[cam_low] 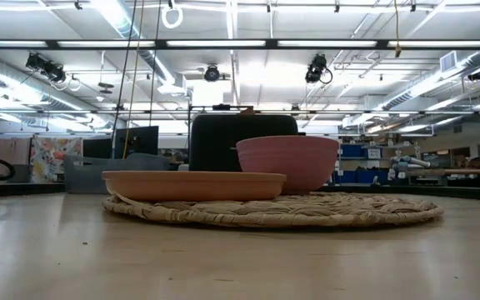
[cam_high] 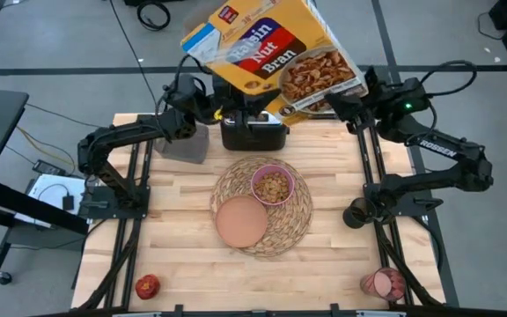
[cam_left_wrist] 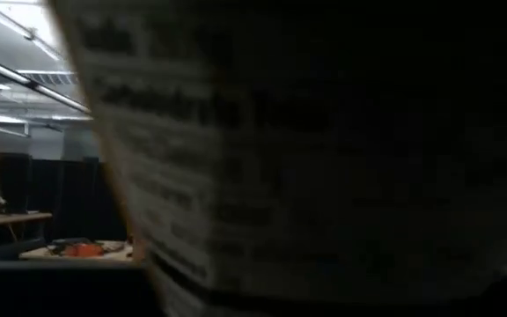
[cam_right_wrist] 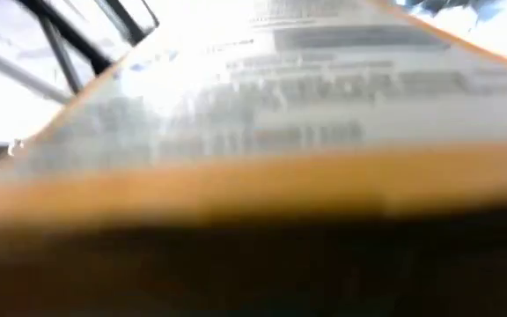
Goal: Arrange a breakfast setting
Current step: Pour the cereal from the cereal box into the pink bowl on the brown placemat
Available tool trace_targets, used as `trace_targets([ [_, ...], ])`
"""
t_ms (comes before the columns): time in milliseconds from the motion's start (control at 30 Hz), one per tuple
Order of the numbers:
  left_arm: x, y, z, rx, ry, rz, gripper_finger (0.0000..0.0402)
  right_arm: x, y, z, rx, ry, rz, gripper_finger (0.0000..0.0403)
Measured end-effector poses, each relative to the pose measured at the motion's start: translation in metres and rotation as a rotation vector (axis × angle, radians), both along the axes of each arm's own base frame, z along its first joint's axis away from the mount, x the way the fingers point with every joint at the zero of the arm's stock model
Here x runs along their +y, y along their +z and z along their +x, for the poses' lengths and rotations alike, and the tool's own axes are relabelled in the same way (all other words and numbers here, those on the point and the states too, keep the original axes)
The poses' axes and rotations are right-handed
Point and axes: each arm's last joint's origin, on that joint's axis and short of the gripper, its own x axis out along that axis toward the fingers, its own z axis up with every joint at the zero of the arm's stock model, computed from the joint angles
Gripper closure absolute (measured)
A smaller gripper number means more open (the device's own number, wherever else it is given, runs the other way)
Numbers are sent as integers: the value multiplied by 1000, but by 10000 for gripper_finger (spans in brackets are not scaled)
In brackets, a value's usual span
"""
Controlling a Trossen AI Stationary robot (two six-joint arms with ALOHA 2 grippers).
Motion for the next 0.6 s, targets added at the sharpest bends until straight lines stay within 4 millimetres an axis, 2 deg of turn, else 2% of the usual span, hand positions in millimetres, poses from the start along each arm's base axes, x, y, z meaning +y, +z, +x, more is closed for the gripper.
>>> trace_targets([
  [133, 9, 7, -19, 94, -13, 6, 297, -1, 0, -12, 149, 2, 6, 81],
  [300, 13, 6, -43, 309, 40, 65, 304, -1, 6, -28, 371, -52, -19, 27],
  [433, 12, -4, -39, 401, 28, 86, 305, -8, 9, -26, 467, -108, -35, 9],
  [600, 6, -22, -20, 475, 0, 134, 305, -16, 8, -7, 502, -23, -55, 8],
])
